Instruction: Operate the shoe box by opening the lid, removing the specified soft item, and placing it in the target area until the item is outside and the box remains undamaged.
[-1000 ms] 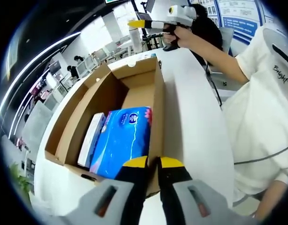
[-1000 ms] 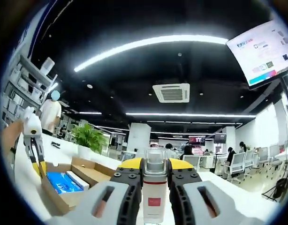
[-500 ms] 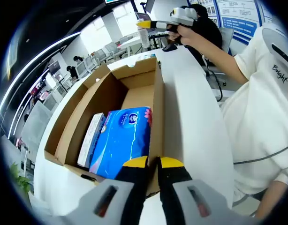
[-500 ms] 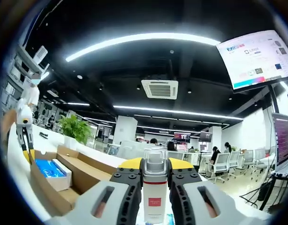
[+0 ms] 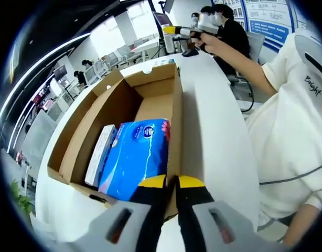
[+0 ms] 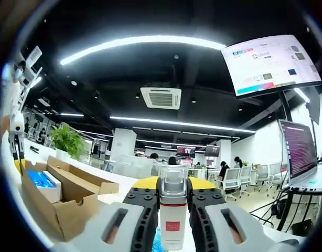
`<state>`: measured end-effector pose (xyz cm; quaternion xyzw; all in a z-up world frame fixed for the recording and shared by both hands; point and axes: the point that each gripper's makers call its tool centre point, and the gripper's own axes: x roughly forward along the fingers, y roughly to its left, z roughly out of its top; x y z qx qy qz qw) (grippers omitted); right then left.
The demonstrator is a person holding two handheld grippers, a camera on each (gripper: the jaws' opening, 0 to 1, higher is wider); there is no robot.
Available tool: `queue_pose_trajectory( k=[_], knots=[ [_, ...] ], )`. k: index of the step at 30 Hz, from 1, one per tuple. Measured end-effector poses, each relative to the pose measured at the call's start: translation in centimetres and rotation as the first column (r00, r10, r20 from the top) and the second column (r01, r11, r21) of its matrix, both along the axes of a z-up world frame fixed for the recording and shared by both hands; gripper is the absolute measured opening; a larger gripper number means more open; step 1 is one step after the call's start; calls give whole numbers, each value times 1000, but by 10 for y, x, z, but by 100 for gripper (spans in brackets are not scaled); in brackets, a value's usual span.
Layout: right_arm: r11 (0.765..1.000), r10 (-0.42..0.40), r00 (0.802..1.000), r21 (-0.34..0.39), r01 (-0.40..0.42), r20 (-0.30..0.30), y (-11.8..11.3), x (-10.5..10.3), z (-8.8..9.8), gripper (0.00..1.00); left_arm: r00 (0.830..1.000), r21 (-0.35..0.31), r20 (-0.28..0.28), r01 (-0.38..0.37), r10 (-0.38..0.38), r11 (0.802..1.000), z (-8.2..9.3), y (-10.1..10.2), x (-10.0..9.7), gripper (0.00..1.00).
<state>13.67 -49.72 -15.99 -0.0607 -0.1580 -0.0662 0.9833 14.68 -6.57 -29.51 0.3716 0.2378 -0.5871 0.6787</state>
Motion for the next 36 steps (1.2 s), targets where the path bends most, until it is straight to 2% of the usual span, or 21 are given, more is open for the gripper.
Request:
queue_pose_trajectory(
  k=[3, 4, 5, 7, 12, 16, 20, 22, 24, 28, 36],
  knots=[
    [1000, -8, 1000, 4, 8, -6, -9, -1, -4, 18, 996, 12, -73, 47, -46, 999, -1, 0, -4, 3],
    [1000, -12, 1000, 5, 12, -14, -12, -1, -6, 18, 992, 18, -125, 22, -20, 1000, -2, 1, -3, 2],
    [1000, -16, 1000, 5, 16, -22, -15, -1, -8, 18, 990, 28, -138, 21, -17, 999, -2, 1, -3, 2],
    [1000, -22, 999, -3, 22, -29, -20, -3, -10, 18, 992, 36, -120, 51, -47, 998, -2, 0, -3, 2],
    [1000, -25, 999, 11, 25, -37, -27, -4, -15, 18, 988, 44, -145, 57, -50, 997, -3, 0, -4, 1],
    [999, -43, 997, -10, 42, -68, -29, 3, -26, 18, 989, 55, -136, 62, -55, 997, -4, 0, -5, 1],
    [999, -37, 998, -6, 37, -55, -28, 11, -33, 18, 990, 55, -133, 56, -48, 997, -3, 0, -5, 1],
    [998, -42, 996, -49, 38, -75, -26, 14, -40, 18, 990, 57, -133, 54, -46, 997, -4, 0, -5, 2],
    [998, -29, 996, -59, 24, -85, -22, 16, -44, 18, 990, 58, -133, 51, -43, 997, -4, 0, -5, 2],
    [1000, -5, 996, -15, 4, -86, -22, 20, -50, 18, 991, 55, -128, 50, -43, 997, -4, 0, -5, 2],
    [1000, -4, 995, -2, 3, -99, -26, 22, -57, 18, 991, 47, -126, 51, -45, 998, -5, 0, -5, 2]
  ],
)
